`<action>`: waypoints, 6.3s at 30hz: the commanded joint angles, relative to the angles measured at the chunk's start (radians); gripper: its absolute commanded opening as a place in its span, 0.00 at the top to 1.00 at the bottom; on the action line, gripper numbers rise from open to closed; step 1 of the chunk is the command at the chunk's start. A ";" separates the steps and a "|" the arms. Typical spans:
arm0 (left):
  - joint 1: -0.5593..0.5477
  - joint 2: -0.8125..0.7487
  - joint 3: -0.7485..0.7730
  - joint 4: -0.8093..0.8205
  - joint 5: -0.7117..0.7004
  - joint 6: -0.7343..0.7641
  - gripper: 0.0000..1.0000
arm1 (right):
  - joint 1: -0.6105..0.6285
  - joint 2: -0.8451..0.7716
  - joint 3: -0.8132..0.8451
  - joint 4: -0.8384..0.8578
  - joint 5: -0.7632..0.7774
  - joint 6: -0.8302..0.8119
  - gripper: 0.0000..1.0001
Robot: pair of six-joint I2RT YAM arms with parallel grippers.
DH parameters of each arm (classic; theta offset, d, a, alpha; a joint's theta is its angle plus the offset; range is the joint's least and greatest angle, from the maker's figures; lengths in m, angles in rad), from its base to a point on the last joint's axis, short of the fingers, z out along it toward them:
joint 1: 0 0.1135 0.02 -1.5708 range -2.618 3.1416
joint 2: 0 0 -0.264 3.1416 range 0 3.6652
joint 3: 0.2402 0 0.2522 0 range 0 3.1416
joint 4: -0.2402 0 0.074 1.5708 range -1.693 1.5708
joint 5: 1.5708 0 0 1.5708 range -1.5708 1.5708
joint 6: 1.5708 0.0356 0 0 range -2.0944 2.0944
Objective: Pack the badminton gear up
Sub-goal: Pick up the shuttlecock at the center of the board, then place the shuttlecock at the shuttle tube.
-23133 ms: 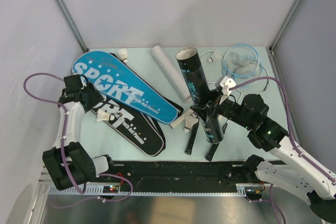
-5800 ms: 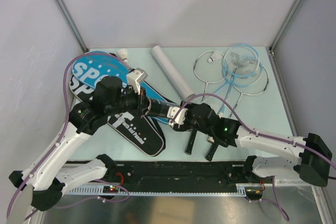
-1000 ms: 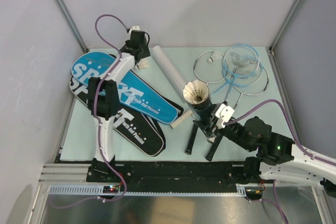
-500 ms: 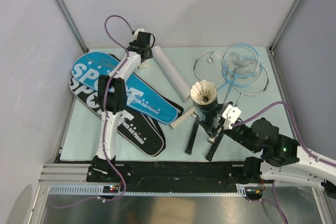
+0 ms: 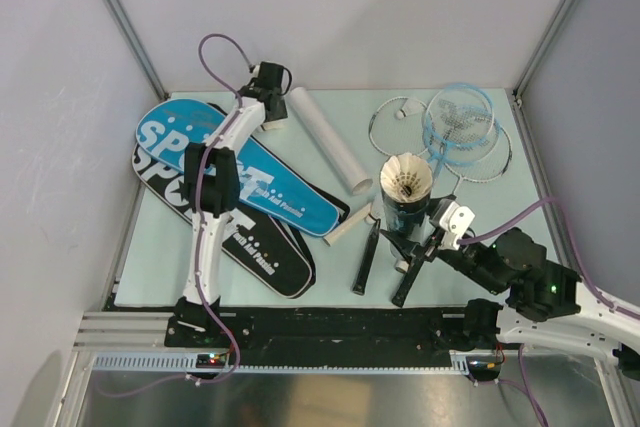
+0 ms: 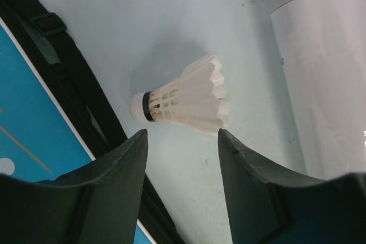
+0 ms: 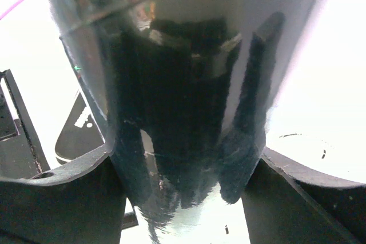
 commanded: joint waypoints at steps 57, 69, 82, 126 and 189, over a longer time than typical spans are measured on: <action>0.171 0.076 0.019 0.117 0.653 -0.310 0.42 | 0.173 0.048 0.082 0.110 0.182 0.014 0.74; 0.104 -0.056 -0.126 0.120 0.758 -0.110 0.42 | 0.260 0.047 0.083 0.139 0.248 -0.036 0.73; 0.042 -0.202 -0.198 0.119 0.546 0.094 0.40 | 0.297 0.071 0.084 0.174 0.270 -0.061 0.72; -0.117 -0.247 -0.415 0.112 -0.036 0.288 0.60 | 0.387 0.088 0.083 0.194 0.362 -0.086 0.72; -0.049 -1.630 -0.966 0.037 1.308 -0.339 1.00 | -0.386 0.051 -0.354 0.428 -0.085 -0.661 0.69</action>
